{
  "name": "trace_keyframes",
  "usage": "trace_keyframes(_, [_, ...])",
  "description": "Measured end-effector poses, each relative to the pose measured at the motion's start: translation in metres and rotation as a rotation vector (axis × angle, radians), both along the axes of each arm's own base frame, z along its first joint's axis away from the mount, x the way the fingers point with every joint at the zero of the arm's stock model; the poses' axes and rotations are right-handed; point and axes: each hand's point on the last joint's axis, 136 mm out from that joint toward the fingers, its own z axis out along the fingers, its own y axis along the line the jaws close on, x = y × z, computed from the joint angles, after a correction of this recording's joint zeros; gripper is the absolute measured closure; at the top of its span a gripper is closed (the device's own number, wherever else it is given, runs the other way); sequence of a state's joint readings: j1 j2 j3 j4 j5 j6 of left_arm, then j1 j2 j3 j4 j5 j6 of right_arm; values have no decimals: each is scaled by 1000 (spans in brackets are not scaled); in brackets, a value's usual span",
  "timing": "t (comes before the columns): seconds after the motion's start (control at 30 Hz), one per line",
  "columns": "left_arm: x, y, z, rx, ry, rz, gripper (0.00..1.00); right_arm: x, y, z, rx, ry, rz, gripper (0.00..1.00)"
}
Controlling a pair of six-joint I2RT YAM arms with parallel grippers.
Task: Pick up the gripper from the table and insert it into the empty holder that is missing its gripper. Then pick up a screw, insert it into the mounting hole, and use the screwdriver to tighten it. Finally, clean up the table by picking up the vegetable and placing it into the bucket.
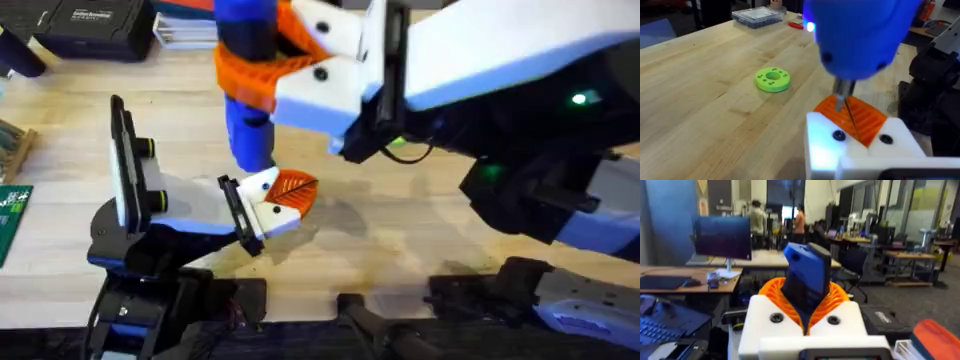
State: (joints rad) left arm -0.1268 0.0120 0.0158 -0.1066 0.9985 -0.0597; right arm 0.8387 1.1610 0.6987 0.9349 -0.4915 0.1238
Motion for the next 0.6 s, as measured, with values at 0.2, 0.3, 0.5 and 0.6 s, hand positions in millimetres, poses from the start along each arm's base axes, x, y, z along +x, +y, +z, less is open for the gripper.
trace_keyframes(0.2, [0, 0, 0, 0, 0, 0, 992, 8, -4, 0, 4, 17, -21, 976])
trace_keyframes(0.3, [0, 0, 0, 0, 0, 0, 992, 20, -10, -5, -22, -13, -70, 976])
trace_keyframes(0.5, [0, 0, 0, 0, 0, 0, 992, 98, -52, -46, -221, -62, -394, 976])
trace_keyframes(0.6, [0, 0, 0, 0, 0, 0, 992, 142, -92, -78, -407, -88, -603, 976])
